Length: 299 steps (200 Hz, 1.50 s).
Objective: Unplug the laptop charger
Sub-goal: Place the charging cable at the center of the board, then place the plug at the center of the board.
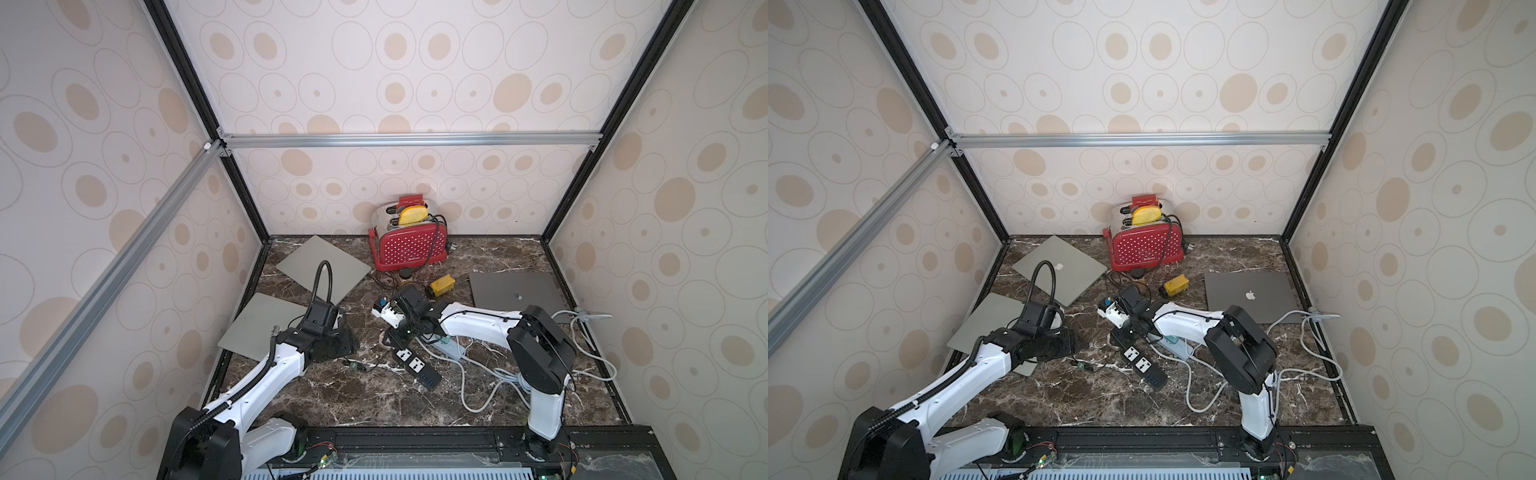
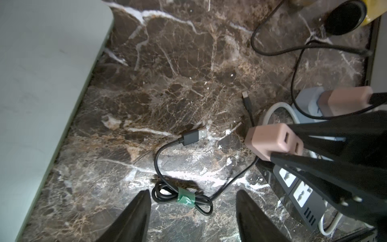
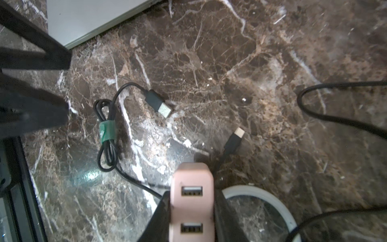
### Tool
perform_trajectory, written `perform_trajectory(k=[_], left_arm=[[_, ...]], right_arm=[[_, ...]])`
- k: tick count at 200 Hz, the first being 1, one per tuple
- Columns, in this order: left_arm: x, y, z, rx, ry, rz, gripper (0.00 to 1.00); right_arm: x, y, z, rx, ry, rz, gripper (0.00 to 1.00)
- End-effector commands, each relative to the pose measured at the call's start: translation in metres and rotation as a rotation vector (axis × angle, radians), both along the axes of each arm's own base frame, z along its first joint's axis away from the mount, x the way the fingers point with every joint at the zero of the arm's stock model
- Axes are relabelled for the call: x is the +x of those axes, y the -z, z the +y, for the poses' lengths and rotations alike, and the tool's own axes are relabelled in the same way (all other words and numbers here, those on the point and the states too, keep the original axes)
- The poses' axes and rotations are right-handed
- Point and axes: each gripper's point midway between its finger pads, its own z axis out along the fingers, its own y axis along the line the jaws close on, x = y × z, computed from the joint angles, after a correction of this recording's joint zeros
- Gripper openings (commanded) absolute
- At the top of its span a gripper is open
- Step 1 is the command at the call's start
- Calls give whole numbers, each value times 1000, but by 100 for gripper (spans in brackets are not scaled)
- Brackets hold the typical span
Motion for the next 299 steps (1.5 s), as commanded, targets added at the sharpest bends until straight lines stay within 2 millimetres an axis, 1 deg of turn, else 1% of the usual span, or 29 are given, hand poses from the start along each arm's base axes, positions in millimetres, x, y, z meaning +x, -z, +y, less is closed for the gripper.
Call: perform_trajectory(k=[1,6,19,30,38,57,72,92,101,120,141,152,165,175,192,207,220,228,240,253,258,268,285,299], left_arm=[[5,-14,12,58,-22,-30,73],[6,-14,14,58,-27,-30,79],[7,-12,13,35,-34,-29,86],[5,-11,11,10,-25,-23,95],[3,-10,10,4,-14,-15,97],[-2,-12,13,8,-18,-18,99],[0,-16,14,-8,-41,-43,99],[5,-15,13,-50,-84,-76,99],[5,-13,12,-63,-94,-83,99],[5,-12,15,-56,-105,-91,99],[7,-16,16,-44,-102,-101,99],[11,-19,15,-46,-99,-111,99],[18,-23,7,-81,-84,-129,99],[23,-27,-1,-125,-71,-142,99],[28,-29,-13,-179,-47,-143,99],[31,-33,-13,-170,-36,-142,99],[33,-39,-12,-153,-31,-154,99],[35,-43,-12,-152,-26,-161,99],[36,-48,-14,-152,-13,-163,99],[38,-49,-7,-107,-18,-146,99],[40,-50,-3,-84,-24,-139,99],[46,-51,3,-69,-35,-126,99],[67,-52,16,-69,-73,-111,99],[88,-57,19,-65,-82,-120,99]], right_arm=[[-3,-25,0,24,-4,13,0],[-3,-25,1,31,-4,19,0],[-4,-20,8,47,-8,53,0],[-7,-14,16,66,-19,97,0],[-10,-11,21,89,-22,129,0],[-14,-9,36,159,-33,203,0],[-17,0,43,167,-38,255,0],[-19,15,45,160,-38,315,0],[-18,20,43,160,-28,342,2],[-17,25,37,166,-7,388,12],[-16,29,30,127,4,377,20],[-15,31,27,105,10,370,29],[-13,31,24,86,23,359,42],[-11,27,23,79,31,348,51],[-6,16,22,69,38,313,61],[2,2,20,56,43,252,67],[13,-10,16,21,48,186,71],[20,-18,15,4,46,141,72],[36,-30,12,-26,46,58,73],[59,-37,7,-67,50,-8,73],[69,-40,5,-75,49,-25,72],[88,-42,1,-91,55,-39,72],[121,-40,-7,-115,74,-71,71],[147,-34,-11,-170,83,-126,72]])
